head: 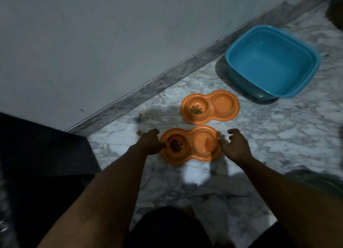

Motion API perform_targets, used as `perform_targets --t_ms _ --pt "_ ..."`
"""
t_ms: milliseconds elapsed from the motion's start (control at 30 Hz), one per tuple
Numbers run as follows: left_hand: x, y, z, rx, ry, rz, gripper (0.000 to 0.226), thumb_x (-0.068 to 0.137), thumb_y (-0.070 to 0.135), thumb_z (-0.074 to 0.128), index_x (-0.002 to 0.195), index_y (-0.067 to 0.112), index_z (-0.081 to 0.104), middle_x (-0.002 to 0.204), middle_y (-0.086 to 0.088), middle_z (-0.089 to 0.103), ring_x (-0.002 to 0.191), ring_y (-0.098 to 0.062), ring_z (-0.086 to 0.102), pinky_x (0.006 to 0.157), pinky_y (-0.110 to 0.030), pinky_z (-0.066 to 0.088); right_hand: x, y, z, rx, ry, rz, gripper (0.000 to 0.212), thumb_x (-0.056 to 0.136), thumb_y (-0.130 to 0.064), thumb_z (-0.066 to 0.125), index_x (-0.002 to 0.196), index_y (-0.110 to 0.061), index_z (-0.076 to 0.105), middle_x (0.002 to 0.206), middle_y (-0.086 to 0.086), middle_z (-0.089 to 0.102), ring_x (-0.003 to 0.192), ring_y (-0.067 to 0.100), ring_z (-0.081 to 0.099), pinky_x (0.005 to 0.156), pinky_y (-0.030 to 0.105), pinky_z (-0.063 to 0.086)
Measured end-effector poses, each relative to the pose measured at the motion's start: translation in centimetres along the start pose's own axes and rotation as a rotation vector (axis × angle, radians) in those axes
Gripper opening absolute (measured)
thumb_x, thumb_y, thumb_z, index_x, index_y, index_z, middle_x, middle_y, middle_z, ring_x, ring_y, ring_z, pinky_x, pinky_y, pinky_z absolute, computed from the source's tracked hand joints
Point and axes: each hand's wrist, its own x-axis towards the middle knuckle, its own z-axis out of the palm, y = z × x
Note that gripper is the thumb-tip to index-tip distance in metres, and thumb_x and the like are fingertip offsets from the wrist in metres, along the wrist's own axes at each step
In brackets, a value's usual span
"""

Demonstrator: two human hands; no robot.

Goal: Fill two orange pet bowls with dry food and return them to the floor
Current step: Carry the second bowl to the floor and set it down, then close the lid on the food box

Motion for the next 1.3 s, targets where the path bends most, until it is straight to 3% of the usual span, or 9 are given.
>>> perform_targets --t_ms 133,267,400,500,600,900,1033,1133,1300 --pt "-12.1 4.0 -5.4 0.019 -0.045 0.016 0.087 0.086 0.046 0.073 0.154 0.012 0.030 0.149 -0.017 0.050 0.142 -0.031 0.040 0.113 -0.036 0.035 -8.6 -7.1 -8.0 -0.063 -0.090 -0.034 0.058 0.090 -0.035 0.069 0.138 -0.011 0.048 0.128 0.017 0.062 0.116 0.032 0.060 0.096 0.041 0.049" --pt "-27.1 8.4 -13.1 0.021 -0.020 0.051 0.080 0.092 0.042 0.068 0.155 0.013 0.028 0.155 -0.015 0.042 0.144 -0.031 0.038 0.115 -0.037 0.034 -19.0 -16.3 -17.6 -0.122 -0.210 -0.118 0.053 0.092 -0.034 0.067 0.137 -0.012 0.048 0.107 0.011 0.063 0.103 0.026 0.059 0.085 0.033 0.046" --pt "-41.4 11.4 -20.1 0.008 0.049 0.069 0.078 0.093 0.045 0.063 0.156 0.015 0.028 0.153 -0.013 0.046 0.141 -0.031 0.041 0.114 -0.037 0.036 -29.4 -25.1 -26.4 -0.231 -0.336 -0.243 0.054 0.092 -0.036 0.065 0.138 -0.013 0.047 0.116 0.012 0.065 0.109 0.030 0.060 0.080 0.030 0.041" --pt "-50.6 12.2 -24.2 -0.025 0.059 0.054 0.078 0.093 0.046 0.062 0.156 0.018 0.027 0.153 -0.013 0.046 0.140 -0.030 0.044 0.114 -0.040 0.038 -37.0 -30.8 -31.0 -0.363 -0.404 -0.365 0.056 0.092 -0.038 0.063 0.139 -0.014 0.045 0.112 0.011 0.064 0.102 0.028 0.062 0.078 0.033 0.046" --pt "-57.7 11.6 -27.3 -0.041 0.116 0.038 0.080 0.092 0.047 0.063 0.156 0.018 0.027 0.154 -0.010 0.045 0.140 -0.027 0.044 0.114 -0.038 0.037 -43.3 -35.6 -33.2 -0.447 -0.420 -0.468 0.049 0.093 -0.040 0.060 0.135 -0.018 0.047 0.101 0.005 0.067 0.094 0.022 0.060 0.071 0.030 0.041" --pt "-73.8 1.5 -33.0 -0.114 0.353 -0.078 0.073 0.087 0.046 0.065 0.150 0.022 0.037 0.143 -0.010 0.053 0.128 -0.031 0.053 0.107 -0.046 0.045 -59.4 -45.3 -29.3 -0.463 -0.487 -0.756 0.050 0.092 -0.042 0.061 0.137 -0.022 0.051 0.120 0.009 0.064 0.106 0.026 0.059 0.094 0.037 0.048" --pt "-82.4 -7.6 -32.6 -0.160 0.414 -0.153 0.078 0.086 0.047 0.065 0.153 0.025 0.032 0.149 -0.009 0.049 0.132 -0.031 0.050 0.109 -0.047 0.043 -68.5 -47.5 -24.1 -0.477 -0.499 -0.863 0.050 0.091 -0.042 0.062 0.136 -0.021 0.052 0.121 0.010 0.065 0.103 0.025 0.057 0.093 0.034 0.047" --pt "-89.8 -16.1 -31.0 -0.193 0.475 -0.234 0.079 0.089 0.044 0.067 0.155 0.022 0.029 0.151 -0.012 0.045 0.135 -0.032 0.047 0.109 -0.040 0.042 -77.2 -48.1 -19.1 -0.518 -0.554 -0.938 0.052 0.090 -0.043 0.061 0.137 -0.022 0.052 0.128 0.012 0.062 0.109 0.028 0.058 0.094 0.035 0.047" --pt "-99.7 -28.1 -28.6 -0.260 0.536 -0.372 0.077 0.093 0.039 0.065 0.156 0.016 0.027 0.156 -0.013 0.038 0.139 -0.033 0.042 0.109 -0.040 0.039 -89.3 -48.8 -11.6 -0.556 -0.632 -1.080 0.052 0.091 -0.040 0.061 0.138 -0.021 0.052 0.128 0.012 0.062 0.116 0.030 0.057 0.098 0.036 0.046"
